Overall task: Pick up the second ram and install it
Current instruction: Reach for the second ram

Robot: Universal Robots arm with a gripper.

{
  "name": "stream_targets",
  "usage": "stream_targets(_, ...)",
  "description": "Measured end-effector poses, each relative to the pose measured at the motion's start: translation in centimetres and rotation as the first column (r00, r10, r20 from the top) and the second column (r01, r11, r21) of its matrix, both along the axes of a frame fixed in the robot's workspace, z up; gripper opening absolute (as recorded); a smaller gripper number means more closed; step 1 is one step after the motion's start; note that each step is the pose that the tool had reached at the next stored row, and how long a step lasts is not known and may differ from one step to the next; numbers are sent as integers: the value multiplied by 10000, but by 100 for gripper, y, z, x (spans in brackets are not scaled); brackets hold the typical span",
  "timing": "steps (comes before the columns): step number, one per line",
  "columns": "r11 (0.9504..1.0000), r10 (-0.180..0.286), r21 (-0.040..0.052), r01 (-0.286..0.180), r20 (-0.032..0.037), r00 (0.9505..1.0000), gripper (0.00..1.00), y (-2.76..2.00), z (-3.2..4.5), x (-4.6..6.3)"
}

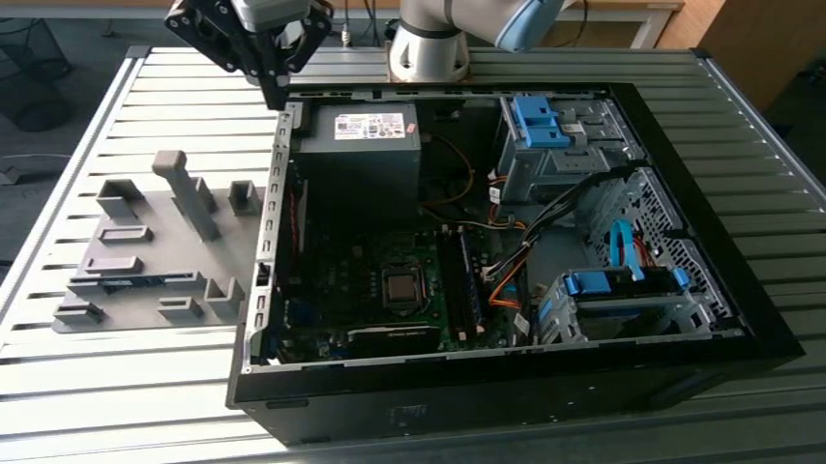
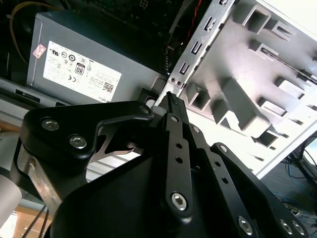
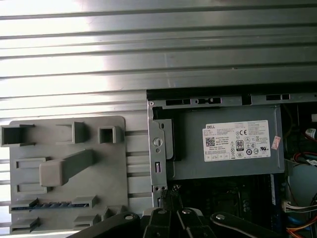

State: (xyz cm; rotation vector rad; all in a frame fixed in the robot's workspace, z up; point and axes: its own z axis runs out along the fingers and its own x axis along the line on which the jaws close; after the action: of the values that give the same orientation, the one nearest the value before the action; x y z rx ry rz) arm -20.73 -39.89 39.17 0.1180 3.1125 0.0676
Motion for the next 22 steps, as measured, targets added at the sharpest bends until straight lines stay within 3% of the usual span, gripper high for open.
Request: stream_targets(22,10000,0,1,0,1,10000,11,0,-4,-127)
